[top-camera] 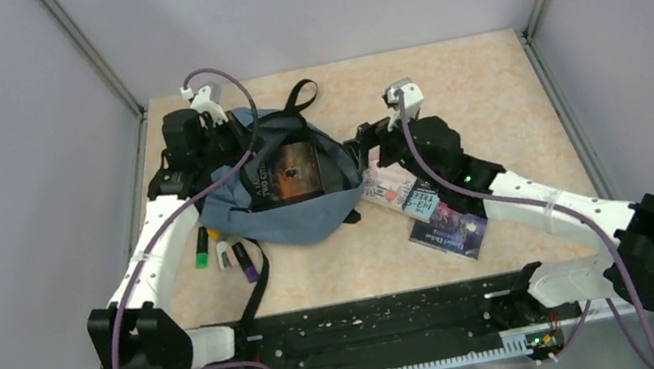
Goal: Pack the student bag
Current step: Place the book in the student bag, then pick up the book from the center of the board.
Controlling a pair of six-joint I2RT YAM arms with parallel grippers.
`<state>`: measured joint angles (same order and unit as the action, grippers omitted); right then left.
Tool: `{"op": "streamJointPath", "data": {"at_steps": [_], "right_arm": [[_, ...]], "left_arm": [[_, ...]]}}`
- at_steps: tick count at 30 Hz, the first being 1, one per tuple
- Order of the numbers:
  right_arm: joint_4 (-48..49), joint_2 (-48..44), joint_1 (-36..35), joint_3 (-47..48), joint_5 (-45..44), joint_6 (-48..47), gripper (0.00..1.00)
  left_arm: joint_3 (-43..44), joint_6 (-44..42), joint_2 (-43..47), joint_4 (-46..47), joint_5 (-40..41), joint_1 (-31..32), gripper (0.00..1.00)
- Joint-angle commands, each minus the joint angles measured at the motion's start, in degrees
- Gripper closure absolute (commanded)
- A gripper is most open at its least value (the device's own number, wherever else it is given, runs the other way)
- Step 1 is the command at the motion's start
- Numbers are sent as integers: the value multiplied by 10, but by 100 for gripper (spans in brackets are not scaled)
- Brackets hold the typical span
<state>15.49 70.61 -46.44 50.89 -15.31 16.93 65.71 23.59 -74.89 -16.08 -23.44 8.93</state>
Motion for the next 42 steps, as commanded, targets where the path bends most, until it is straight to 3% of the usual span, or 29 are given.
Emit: {"op": "streamJointPath", "data": {"at_steps": [1,7,20,35,42], "right_arm": [[-176,-25,27,-8,54,-120,10],[-219,-4,26,-18,42,-212,10],[-147,60,-48,-73,-49,-348,10],[-138,222,-64,-37,-98,-401,13],[-62,272,-67,-45,-189,-417,16]], "left_arm": [[27,-12,38,11,3,0,100],[19,-23,49,13,23,0,100],[20,-25,38,4,39,0,100],[21,-27,37,3,39,0,100],[21,-28,37,2,40,0,100]]}}
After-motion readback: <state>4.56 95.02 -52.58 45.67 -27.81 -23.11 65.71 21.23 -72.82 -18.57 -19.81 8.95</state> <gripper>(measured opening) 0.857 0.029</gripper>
